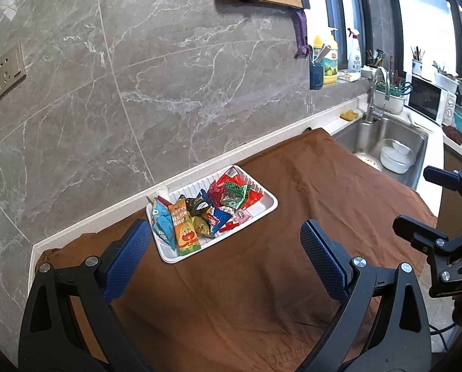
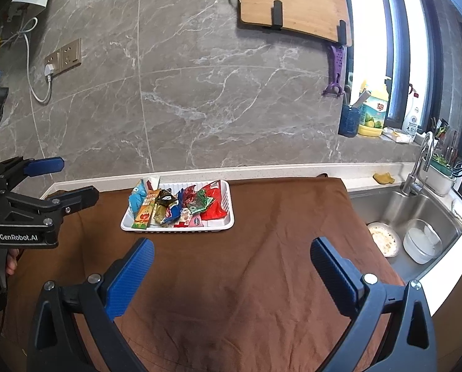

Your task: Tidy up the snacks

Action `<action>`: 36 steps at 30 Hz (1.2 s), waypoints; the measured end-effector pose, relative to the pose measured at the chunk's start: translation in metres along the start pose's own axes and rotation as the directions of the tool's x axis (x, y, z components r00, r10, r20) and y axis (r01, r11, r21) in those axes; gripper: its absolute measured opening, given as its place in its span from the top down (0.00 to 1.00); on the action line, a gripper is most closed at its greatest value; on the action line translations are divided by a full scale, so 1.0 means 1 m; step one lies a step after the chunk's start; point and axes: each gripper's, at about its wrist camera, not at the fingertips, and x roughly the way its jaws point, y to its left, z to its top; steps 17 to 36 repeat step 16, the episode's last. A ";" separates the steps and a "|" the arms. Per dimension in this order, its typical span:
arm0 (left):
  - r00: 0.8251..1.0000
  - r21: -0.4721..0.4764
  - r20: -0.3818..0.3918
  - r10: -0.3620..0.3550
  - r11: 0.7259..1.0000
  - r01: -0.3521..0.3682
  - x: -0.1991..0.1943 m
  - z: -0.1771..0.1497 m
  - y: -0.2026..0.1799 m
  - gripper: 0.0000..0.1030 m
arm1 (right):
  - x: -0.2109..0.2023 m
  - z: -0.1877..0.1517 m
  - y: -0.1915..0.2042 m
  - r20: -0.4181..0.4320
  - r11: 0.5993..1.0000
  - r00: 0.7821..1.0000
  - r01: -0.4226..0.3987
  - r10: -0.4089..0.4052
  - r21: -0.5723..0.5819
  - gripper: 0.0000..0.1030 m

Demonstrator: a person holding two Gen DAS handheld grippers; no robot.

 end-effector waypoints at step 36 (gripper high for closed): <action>0.974 0.141 0.135 0.185 0.969 -0.203 -0.026 0.018 -0.067 0.05 | 0.012 0.006 -0.037 0.043 0.994 0.995 -0.091 0.088 0.060 0.00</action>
